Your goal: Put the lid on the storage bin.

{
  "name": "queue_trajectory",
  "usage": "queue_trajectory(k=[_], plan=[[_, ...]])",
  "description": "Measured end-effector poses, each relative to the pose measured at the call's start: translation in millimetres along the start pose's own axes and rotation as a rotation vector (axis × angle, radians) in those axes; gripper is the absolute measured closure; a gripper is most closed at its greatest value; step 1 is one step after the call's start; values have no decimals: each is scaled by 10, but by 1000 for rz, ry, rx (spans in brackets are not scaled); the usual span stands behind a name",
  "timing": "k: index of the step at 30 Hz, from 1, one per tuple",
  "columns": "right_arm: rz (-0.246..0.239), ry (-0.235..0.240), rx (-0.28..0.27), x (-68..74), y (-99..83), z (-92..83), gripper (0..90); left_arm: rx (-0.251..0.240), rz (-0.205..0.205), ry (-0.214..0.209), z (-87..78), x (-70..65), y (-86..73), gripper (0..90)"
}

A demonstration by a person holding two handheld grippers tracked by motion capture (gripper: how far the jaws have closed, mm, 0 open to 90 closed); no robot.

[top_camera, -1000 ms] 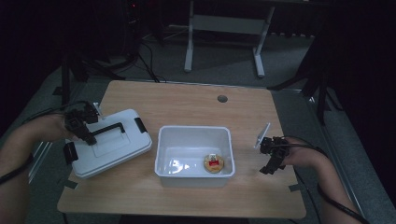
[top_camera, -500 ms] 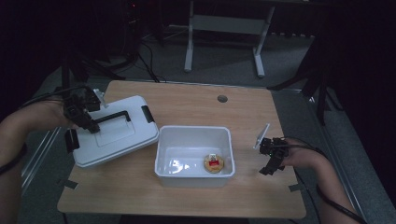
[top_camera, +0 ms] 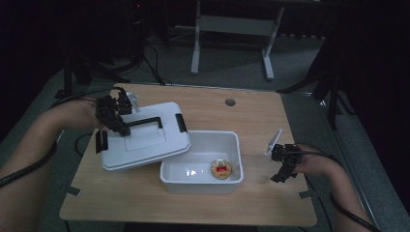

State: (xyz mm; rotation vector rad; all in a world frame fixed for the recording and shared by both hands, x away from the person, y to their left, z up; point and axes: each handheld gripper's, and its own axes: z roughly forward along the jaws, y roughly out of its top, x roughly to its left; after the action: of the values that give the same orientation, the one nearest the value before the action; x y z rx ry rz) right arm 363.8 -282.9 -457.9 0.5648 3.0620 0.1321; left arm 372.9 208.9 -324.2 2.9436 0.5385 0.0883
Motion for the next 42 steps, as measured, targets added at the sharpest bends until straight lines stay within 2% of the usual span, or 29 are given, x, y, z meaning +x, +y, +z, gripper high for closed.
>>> queue_trajectory(k=[4, 7, 16, 17, 18, 20, 21, 24, 27, 28, 30, 31, 38, 42], plan=[[2, -1, 1, 3, -18, 11, 144, 16, 58, 9, 37, -64, 209, 837], [1, 2, 1, 2, -29, 25, 144, 12, 89, -3, 80, -96, 366, 837], [4, 1, 10, 12, -82, 48, 144, -6, 146, -33, 143, -203, 715, 837], [5, 3, 10, 13, -87, 49, 144, -6, 165, -29, 146, -222, 746, 837], [5, 2, 11, 13, -90, 51, 144, -12, 164, -31, 153, -236, 784, 837], [9, 3, 9, 13, -97, 52, 146, -12, 188, -26, 162, -266, 831, 837], [8, 3, 10, 14, -100, 54, 147, -15, 179, -36, 168, -274, 859, 837], [9, 6, 11, 14, -103, 59, 146, -13, 191, -41, 185, -316, 940, 837], [11, 3, 15, 14, -100, 66, 147, -23, 209, -50, 200, -371, 1013, 837], [11, 3, 15, 13, -99, 68, 146, -23, 225, -41, 205, -391, 1041, 837], [8, 3, 14, 11, -95, 73, 147, -24, 235, -50, 216, -422, 1090, 837], [8, 3, 15, 14, -92, 75, 147, -24, 236, -42, 221, -445, 1115, 837], [7, 2, 16, 20, -76, 73, 147, -21, 269, -77, 310, -574, 1255, 837], [4, 11, 9, 20, -74, 75, 147, -18, 261, -74, 366, -609, 1323, 837]])
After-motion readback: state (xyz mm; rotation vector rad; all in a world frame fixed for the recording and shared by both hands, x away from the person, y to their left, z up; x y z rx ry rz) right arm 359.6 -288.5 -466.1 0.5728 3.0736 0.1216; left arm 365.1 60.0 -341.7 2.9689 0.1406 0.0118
